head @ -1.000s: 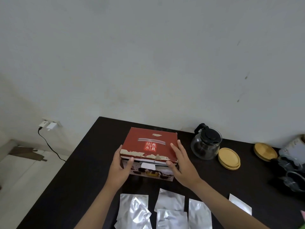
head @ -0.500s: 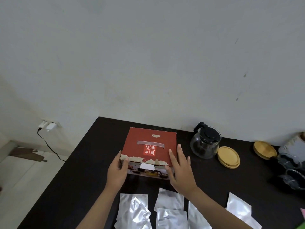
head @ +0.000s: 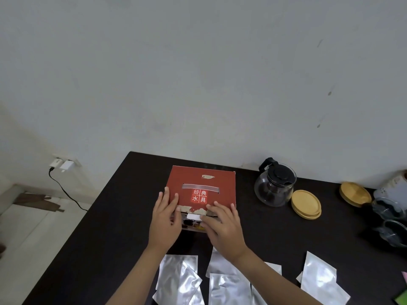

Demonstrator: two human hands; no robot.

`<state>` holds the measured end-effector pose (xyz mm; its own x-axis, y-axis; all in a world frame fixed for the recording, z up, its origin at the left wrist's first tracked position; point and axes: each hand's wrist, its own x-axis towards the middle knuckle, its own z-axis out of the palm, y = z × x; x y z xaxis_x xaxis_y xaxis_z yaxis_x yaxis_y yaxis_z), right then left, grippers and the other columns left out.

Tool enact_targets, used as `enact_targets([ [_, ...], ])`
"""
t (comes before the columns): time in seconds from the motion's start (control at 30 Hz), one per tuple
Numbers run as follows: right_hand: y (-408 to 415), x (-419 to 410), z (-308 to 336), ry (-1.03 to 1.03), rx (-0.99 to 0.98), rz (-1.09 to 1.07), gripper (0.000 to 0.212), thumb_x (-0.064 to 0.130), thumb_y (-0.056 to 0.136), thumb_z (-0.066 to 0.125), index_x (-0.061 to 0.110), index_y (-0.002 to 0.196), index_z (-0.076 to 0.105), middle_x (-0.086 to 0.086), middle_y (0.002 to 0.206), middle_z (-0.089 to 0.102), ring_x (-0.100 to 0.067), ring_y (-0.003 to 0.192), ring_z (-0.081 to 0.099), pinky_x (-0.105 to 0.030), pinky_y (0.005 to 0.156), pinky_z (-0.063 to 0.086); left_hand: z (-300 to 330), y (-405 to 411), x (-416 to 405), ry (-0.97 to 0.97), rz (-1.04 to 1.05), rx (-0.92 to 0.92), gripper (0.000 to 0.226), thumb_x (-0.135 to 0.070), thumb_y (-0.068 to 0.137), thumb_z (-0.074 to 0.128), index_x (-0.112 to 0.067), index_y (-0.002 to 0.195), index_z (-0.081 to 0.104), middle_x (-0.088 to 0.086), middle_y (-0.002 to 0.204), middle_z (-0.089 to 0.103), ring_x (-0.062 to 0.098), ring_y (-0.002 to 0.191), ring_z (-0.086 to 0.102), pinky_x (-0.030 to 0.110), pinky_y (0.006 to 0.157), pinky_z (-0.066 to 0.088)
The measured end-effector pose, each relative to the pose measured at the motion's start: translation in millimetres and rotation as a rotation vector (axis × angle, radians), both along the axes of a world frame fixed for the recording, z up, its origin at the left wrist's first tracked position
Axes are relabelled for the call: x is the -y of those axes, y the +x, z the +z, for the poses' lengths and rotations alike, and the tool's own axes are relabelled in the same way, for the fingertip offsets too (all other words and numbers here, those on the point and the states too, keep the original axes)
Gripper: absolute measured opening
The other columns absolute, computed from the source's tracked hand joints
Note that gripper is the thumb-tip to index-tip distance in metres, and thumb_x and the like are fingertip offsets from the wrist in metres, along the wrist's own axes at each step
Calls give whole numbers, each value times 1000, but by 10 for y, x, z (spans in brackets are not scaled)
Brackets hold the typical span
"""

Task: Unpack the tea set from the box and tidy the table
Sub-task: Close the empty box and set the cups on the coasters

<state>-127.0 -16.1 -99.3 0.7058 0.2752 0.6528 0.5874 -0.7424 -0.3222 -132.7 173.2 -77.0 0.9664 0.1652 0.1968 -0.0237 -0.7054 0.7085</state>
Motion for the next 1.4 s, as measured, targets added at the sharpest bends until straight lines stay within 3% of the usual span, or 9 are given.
enact_targets([
  [0.17,3,-110,105,112,-134,-122,24,36,84,58,24,105,62,1,115,66,-14,119,50,-59,98,43,-10,-18,9,-16,-4,8,45,-23,97,48,-20,142,42,-12,155,15,10,147,4,21,110,12],
  [0.37,-18,-136,191,245,-547,-368,90,53,73,73,22,146,30,-11,157,15,-30,146,11,-55,112,1,-35,-34,14,-63,-4,36,51,-23,96,52,-20,145,38,-7,158,7,14,147,2,28,111,19],
  [0.5,-29,-61,198,503,-765,-225,121,64,65,73,24,152,-1,-1,158,13,-17,145,17,-35,114,26,31,-88,113,-426,196,-92,79,-27,92,58,-18,153,9,-2,159,-1,10,145,5,27,110,26],
  [0.57,-28,-61,196,538,-782,-239,123,60,65,76,21,153,-2,1,155,21,-13,141,26,-24,105,32,50,-77,157,-631,286,-144,74,-26,90,62,-12,149,18,7,146,39,20,135,39,33,104,40],
  [0.63,-22,-79,194,565,-778,-260,121,56,65,78,20,153,3,3,152,26,-12,139,30,-24,106,34,70,-68,199,-675,302,-138,52,-22,91,62,-11,135,37,3,121,56,19,113,57,32,93,48],
  [0.73,65,-71,217,617,-756,-253,116,54,64,81,21,152,12,5,146,36,-9,134,36,-26,108,38,109,43,190,-653,279,-113,42,-20,91,62,-13,128,44,0,113,59,6,99,59,25,83,50],
  [0.87,386,-61,335,615,-688,-238,114,51,65,81,16,151,15,3,143,39,-9,132,38,-11,99,32,176,424,134,-641,251,-123,42,-24,91,62,-13,127,46,-2,111,60,6,98,60,18,75,45],
  [1.07,967,-131,322,569,-675,-274,109,64,62,75,21,146,21,1,139,42,-15,130,42,-42,101,48,178,1018,99,-653,243,-150,41,-24,92,61,-9,126,45,1,109,59,16,102,60,19,71,45],
  [1.4,1281,-162,185,515,-649,-319,111,61,62,78,20,147,20,1,133,40,-12,124,41,-34,98,49,51,1389,113,-614,228,-238,51,-27,96,52,-11,136,24,3,122,46,14,108,49,27,82,42],
])
